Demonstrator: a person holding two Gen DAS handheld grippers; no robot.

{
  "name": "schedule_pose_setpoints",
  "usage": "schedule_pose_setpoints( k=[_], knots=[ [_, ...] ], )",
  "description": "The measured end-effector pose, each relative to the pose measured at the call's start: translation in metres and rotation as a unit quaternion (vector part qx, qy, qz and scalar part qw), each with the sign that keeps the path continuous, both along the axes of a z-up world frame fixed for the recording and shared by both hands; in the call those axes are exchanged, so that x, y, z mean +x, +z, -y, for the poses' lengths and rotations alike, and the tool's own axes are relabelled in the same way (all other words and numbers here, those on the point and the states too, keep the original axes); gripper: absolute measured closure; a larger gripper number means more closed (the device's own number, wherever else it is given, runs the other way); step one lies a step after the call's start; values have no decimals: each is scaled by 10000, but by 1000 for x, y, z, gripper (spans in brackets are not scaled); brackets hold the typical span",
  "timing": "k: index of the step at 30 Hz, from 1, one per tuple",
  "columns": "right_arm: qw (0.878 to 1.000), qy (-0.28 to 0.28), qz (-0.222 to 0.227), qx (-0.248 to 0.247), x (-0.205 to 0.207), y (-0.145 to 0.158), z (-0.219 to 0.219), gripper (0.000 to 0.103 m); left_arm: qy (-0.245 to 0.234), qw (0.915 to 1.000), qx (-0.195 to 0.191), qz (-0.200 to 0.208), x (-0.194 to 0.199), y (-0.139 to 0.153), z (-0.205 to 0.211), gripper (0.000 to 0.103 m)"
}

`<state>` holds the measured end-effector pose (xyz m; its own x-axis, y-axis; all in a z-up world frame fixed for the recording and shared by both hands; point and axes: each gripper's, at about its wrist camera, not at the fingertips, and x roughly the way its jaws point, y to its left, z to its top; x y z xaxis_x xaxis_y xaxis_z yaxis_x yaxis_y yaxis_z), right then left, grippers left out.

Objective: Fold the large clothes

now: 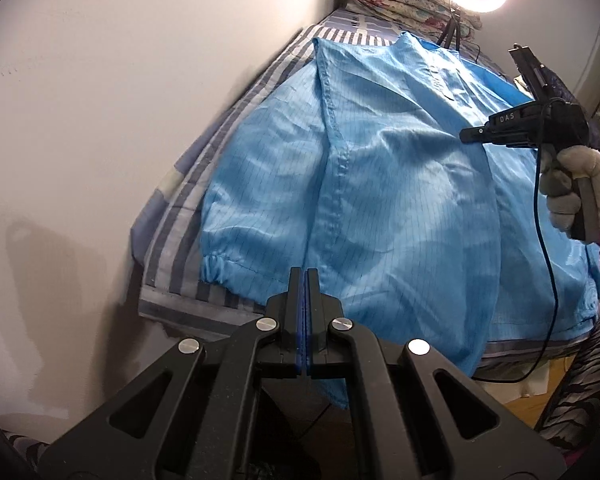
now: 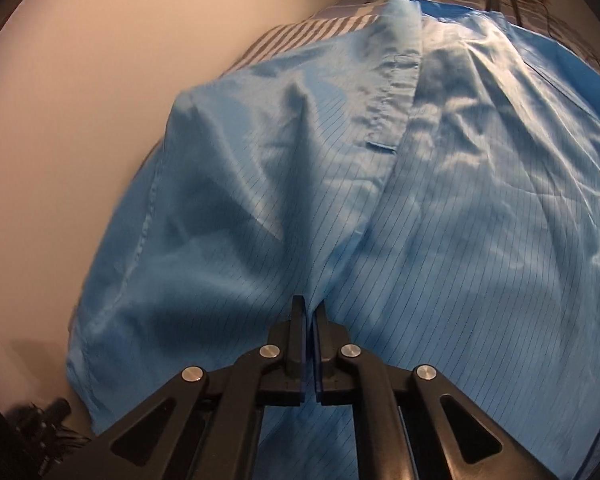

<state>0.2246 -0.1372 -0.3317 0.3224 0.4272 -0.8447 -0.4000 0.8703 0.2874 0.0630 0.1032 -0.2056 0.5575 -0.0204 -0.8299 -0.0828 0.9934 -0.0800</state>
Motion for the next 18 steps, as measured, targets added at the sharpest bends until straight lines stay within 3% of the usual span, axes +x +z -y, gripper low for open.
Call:
schedule_pose_setpoints(
  k=[5,8,10,12,14,15,16,18],
  knots=[
    [9989,457,-44,-60,-13,5,-17,103,343,9994,46,88,-9,8,-14,103],
    [9949,828,63,-577,-25,4,-27,101,329,9994,43,111,-10,10,-13,103],
    [9923,893,327,-796,-31,11,-28,89,247,9996,1,121,-9,10,-8,103],
    [9932,753,413,-783,-28,25,-21,66,179,9995,-222,106,-7,9,-7,103],
    [9919,629,716,-839,-27,45,-18,65,216,9981,-572,-15,-1,4,-9,103],
    [9910,618,856,-824,-28,54,-15,65,233,9973,-696,-80,2,1,-10,94],
    [9905,639,967,-737,-26,65,-16,65,284,9960,-836,-150,6,-5,-11,75],
    [9908,724,1039,-469,-16,85,-27,59,335,9955,-877,-148,10,-9,-8,63]
  ],
)
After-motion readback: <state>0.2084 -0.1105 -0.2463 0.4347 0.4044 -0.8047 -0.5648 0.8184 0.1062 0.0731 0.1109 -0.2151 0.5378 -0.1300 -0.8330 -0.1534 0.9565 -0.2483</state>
